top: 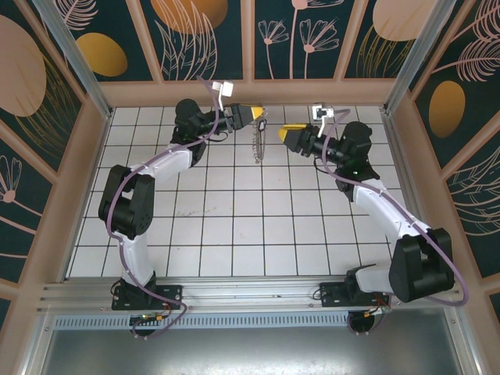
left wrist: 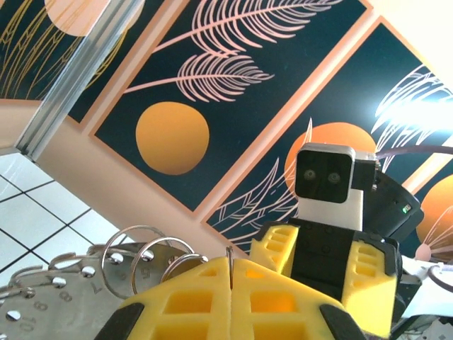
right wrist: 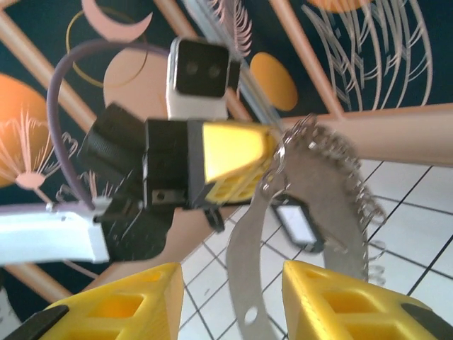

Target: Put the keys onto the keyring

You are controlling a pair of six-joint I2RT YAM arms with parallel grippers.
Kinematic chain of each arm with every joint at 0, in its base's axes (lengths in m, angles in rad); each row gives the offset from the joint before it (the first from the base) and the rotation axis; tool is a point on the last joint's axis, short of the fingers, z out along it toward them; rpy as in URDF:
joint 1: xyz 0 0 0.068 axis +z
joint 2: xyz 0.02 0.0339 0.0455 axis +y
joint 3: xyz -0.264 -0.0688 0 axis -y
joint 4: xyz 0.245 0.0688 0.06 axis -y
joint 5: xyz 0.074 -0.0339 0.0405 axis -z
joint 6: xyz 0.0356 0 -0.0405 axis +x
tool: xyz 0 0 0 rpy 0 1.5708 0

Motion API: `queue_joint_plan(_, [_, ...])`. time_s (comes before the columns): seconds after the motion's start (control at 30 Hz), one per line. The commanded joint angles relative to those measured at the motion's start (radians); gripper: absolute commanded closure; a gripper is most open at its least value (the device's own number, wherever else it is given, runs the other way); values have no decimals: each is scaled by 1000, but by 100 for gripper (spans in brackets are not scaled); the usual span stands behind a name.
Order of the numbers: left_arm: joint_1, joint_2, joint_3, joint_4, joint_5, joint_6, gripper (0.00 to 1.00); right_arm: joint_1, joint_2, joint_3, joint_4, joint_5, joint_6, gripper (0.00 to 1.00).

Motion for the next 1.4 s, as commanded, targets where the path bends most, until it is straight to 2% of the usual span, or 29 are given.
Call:
queue_joint_plan(0.0, [-5,-53,-17,152,-41,-85,100,-3,50,46,171,78,145,59])
queue_joint_plan(0.23, [-5,-65,-64,228,-102,-167,100,-1,179,101,381,84,310,59])
queue_joint_plan(0.47, [-5,-58,-79,278,-120,-219,100,26,282,175,466,98,387,59])
queue_joint_plan(0.77, [-6,-35,-72,297,-122,-234,100,72,342,224,481,94,396,60])
queue_joint_plan(1.23, [-5,-21,-64,305,-126,-246,100,101,339,222,467,80,372,67])
queue_joint_plan(1.37, [-5,-19,-67,305,-127,-244,100,89,304,191,448,113,351,60])
